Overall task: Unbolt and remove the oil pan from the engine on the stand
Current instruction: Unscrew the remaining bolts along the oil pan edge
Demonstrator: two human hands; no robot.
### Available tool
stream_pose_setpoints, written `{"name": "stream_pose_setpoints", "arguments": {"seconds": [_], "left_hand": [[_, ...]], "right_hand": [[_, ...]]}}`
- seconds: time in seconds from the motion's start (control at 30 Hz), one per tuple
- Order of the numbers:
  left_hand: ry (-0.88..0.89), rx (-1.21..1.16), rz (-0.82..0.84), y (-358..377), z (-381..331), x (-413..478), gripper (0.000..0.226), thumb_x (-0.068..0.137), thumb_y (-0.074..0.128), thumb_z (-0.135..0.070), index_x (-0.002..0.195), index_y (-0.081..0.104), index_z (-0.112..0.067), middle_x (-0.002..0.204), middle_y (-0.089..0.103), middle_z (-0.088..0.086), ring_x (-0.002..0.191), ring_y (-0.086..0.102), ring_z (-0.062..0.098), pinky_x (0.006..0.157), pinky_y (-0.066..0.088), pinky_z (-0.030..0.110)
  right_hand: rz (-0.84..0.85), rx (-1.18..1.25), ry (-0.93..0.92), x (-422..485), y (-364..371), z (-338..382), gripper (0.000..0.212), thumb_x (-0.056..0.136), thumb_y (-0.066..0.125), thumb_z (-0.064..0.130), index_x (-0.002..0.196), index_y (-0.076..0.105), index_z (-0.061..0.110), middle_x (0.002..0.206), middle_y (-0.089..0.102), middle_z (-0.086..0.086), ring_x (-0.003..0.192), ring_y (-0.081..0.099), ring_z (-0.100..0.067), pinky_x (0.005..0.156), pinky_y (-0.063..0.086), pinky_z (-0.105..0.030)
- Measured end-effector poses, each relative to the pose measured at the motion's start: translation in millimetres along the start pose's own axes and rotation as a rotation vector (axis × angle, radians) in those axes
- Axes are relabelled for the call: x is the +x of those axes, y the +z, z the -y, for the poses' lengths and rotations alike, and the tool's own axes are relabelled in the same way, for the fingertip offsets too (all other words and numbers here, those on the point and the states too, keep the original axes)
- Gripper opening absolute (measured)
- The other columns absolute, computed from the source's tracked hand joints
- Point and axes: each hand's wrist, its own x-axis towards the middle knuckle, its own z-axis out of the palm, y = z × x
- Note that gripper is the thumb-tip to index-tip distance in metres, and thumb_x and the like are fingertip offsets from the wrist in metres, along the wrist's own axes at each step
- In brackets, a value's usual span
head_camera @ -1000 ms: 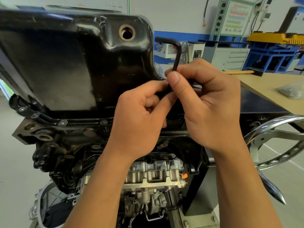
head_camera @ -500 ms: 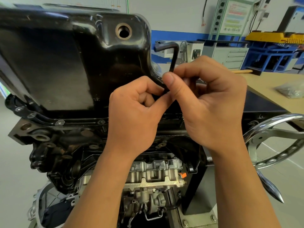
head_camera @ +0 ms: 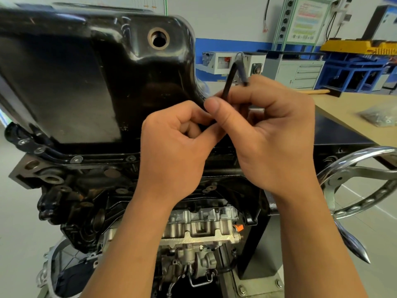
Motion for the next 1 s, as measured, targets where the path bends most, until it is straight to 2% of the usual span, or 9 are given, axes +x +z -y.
{"name": "stream_pose_setpoints", "arguments": {"seconds": [0.1, 0.17, 0.23, 0.3, 0.5, 0.63, 0.77, 0.87, 1.0], "left_hand": [[-0.008, -0.067, 0.169, -6.3, -1.0, 0.3, 0.014, 0.096, 0.063, -0.022, 0.088, 0.069, -0.033, 0.054, 0.061, 0.004, 0.045, 0.058, 0.018, 0.049, 0.048, 0.020], [0.003, -0.061, 0.212, -9.0, -1.5, 0.1, 0.020, 0.099, 0.059, -0.021, 0.090, 0.068, -0.036, 0.057, 0.064, 0.001, 0.049, 0.062, 0.017, 0.051, 0.050, 0.024], [0.019, -0.039, 0.181, -9.1, -2.9, -0.1, 0.020, 0.099, 0.060, -0.020, 0.089, 0.069, -0.035, 0.056, 0.063, 0.001, 0.048, 0.060, 0.018, 0.048, 0.049, 0.024], [0.034, -0.007, 0.117, -7.5, -3.4, -0.2, 0.019, 0.097, 0.062, -0.021, 0.083, 0.070, -0.032, 0.051, 0.059, 0.003, 0.043, 0.055, 0.021, 0.043, 0.046, 0.027], [0.025, 0.042, -0.015, -0.4, -0.7, 0.4, 0.018, 0.087, 0.074, -0.025, 0.075, 0.074, -0.012, 0.050, 0.057, 0.010, 0.044, 0.048, 0.032, 0.040, 0.040, 0.037], [-0.013, 0.088, 0.009, -1.4, -2.6, -1.2, 0.018, 0.083, 0.072, -0.033, 0.071, 0.070, -0.019, 0.044, 0.052, 0.000, 0.038, 0.044, 0.019, 0.041, 0.037, 0.021], [-0.073, 0.259, 0.235, -15.5, -2.4, -3.3, 0.006, 0.086, 0.074, -0.032, 0.091, 0.075, -0.030, 0.048, 0.057, -0.004, 0.039, 0.048, 0.011, 0.048, 0.040, 0.015], [-0.110, 0.408, 0.348, -22.0, -3.9, -6.0, 0.014, 0.088, 0.072, -0.035, 0.102, 0.074, -0.034, 0.051, 0.060, -0.008, 0.045, 0.055, 0.008, 0.056, 0.048, 0.028], [-0.132, 0.441, 0.297, -17.0, -4.2, -7.8, 0.012, 0.087, 0.072, -0.038, 0.099, 0.075, -0.037, 0.051, 0.060, -0.011, 0.048, 0.052, 0.008, 0.062, 0.057, 0.041]], "right_hand": [[0.116, 0.016, 0.005, 0.8, -2.4, 0.3, 0.008, 0.096, 0.066, 0.008, 0.094, 0.073, 0.006, 0.083, 0.067, -0.011, 0.078, 0.065, -0.021, 0.067, 0.052, -0.035], [0.166, 0.034, 0.017, 0.8, -3.1, 2.6, 0.012, 0.099, 0.061, 0.007, 0.102, 0.072, 0.006, 0.087, 0.066, -0.009, 0.079, 0.065, -0.018, 0.068, 0.053, -0.026], [0.192, 0.037, 0.032, 0.8, -2.6, 4.4, 0.015, 0.100, 0.057, 0.006, 0.108, 0.070, 0.006, 0.090, 0.066, -0.011, 0.080, 0.066, -0.016, 0.069, 0.052, -0.018], [0.176, 0.003, 0.031, 0.6, -1.0, 5.1, 0.015, 0.100, 0.058, 0.008, 0.108, 0.071, 0.006, 0.090, 0.066, -0.012, 0.082, 0.065, -0.015, 0.073, 0.053, -0.025], [-0.013, 0.014, 0.023, 0.1, 2.5, 7.2, 0.007, 0.085, 0.080, 0.016, 0.087, 0.074, 0.014, 0.074, 0.067, -0.012, 0.068, 0.062, -0.021, 0.060, 0.048, -0.029], [0.035, 0.024, 0.001, 1.5, 0.5, 7.1, 0.004, 0.091, 0.073, 0.012, 0.089, 0.073, 0.015, 0.078, 0.069, -0.012, 0.075, 0.066, -0.024, 0.065, 0.052, -0.039], [0.122, -0.034, 0.048, 2.6, -7.0, 4.1, 0.014, 0.099, 0.060, 0.012, 0.097, 0.073, 0.006, 0.084, 0.067, -0.013, 0.083, 0.064, -0.023, 0.074, 0.051, -0.042], [0.155, -0.082, 0.091, 3.1, -10.5, 3.3, 0.017, 0.103, 0.053, 0.013, 0.101, 0.070, 0.007, 0.089, 0.066, -0.012, 0.087, 0.063, -0.021, 0.077, 0.049, -0.040], [0.163, -0.090, 0.119, 3.0, -10.6, 3.7, 0.019, 0.104, 0.050, 0.013, 0.099, 0.067, 0.006, 0.079, 0.058, 0.003, 0.075, 0.054, -0.008, 0.068, 0.042, -0.022]]}}
